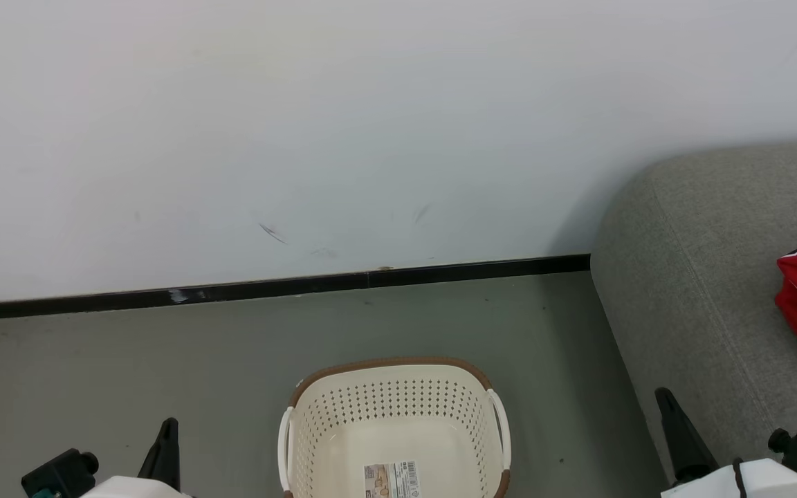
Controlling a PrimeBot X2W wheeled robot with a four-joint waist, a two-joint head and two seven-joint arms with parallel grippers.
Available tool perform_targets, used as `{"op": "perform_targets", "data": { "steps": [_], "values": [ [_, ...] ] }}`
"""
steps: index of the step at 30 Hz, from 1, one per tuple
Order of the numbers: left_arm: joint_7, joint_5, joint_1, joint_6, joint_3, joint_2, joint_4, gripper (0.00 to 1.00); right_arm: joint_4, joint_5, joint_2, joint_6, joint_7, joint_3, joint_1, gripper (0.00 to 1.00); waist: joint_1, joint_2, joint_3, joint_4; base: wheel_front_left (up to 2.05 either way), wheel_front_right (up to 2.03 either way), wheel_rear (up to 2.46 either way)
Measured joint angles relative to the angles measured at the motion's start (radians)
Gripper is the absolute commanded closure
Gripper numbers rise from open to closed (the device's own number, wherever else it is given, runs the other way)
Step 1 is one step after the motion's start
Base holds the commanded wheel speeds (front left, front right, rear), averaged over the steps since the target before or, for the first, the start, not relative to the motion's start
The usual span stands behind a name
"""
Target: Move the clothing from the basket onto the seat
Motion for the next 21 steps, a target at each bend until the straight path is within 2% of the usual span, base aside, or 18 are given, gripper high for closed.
{"op": "perform_targets", "data": {
  "steps": [6, 21],
  "values": [
    [0.022, -0.073, -0.001, -0.023, 0.026, -0.008, 0.0, 1.0, 0.01, 0.097, -0.007, 0.0, 0.017, -0.006, -0.014, 1.0, -0.0007, 0.0, 0.001, 0.002, 0.0, 0.0, 0.0],
    [0.073, -0.257, -0.005, -0.079, 0.086, -0.036, 0.002, 1.0, 0.041, 0.336, -0.022, 0.0, 0.062, -0.016, -0.055, 1.0, -0.0131, 0.0, 0.018, 0.008, 0.0, 0.0, 0.0]
  ]
}}
